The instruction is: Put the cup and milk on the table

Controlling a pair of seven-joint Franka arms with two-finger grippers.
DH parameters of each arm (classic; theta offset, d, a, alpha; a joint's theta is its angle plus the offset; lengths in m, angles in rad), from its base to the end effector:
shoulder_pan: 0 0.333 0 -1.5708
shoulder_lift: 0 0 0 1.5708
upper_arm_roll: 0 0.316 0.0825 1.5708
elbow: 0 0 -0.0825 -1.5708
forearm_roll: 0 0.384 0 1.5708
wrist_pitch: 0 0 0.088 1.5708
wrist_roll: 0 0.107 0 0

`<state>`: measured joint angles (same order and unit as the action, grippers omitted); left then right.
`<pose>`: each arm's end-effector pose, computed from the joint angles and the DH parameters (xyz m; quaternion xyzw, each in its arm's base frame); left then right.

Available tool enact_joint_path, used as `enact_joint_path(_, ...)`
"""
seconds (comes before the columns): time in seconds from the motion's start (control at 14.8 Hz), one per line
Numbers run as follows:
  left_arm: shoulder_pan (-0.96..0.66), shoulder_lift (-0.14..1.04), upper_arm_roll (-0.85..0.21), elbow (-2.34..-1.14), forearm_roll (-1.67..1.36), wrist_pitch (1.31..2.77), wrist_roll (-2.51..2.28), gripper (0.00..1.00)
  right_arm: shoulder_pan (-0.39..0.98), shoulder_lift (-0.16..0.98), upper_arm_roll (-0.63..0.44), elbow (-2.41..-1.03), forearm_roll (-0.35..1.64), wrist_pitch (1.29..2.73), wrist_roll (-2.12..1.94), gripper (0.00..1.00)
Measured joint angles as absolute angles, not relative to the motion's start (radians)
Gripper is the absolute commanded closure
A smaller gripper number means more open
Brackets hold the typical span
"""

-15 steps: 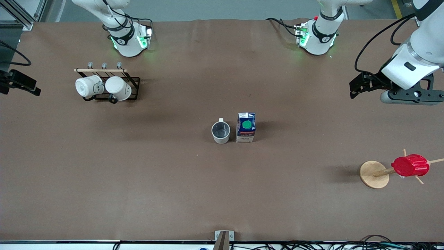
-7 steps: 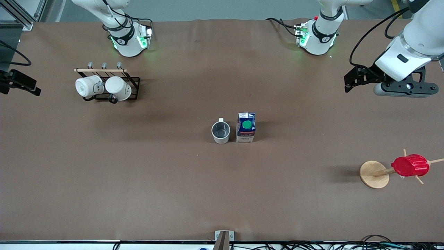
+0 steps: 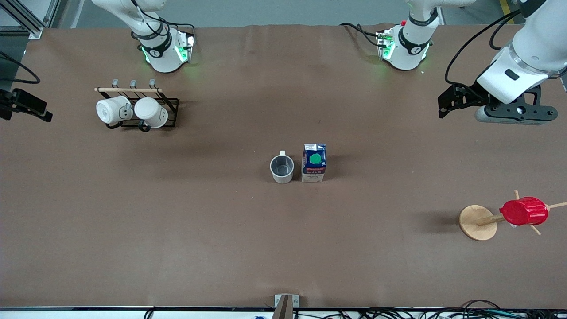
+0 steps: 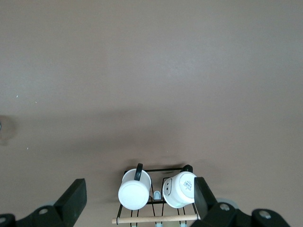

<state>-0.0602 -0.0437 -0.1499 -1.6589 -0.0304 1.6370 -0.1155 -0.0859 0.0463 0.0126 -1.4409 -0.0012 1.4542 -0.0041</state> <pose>0.5333 -0.1187 0.6124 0.9988 -0.0464 0.0086 0.0135 0.5557 -0.0411 0.6493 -0.9993 0.0347 0.0165 0.0003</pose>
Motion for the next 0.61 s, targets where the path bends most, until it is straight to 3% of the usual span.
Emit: enact_joint_path(0.61,-0.06,-0.044,-0.116,-1.66,-0.03,1.651,-0.116,0.03,-0.086,0.046,0.013,-1.441,-0.001,1.454,-0.004,0.0)
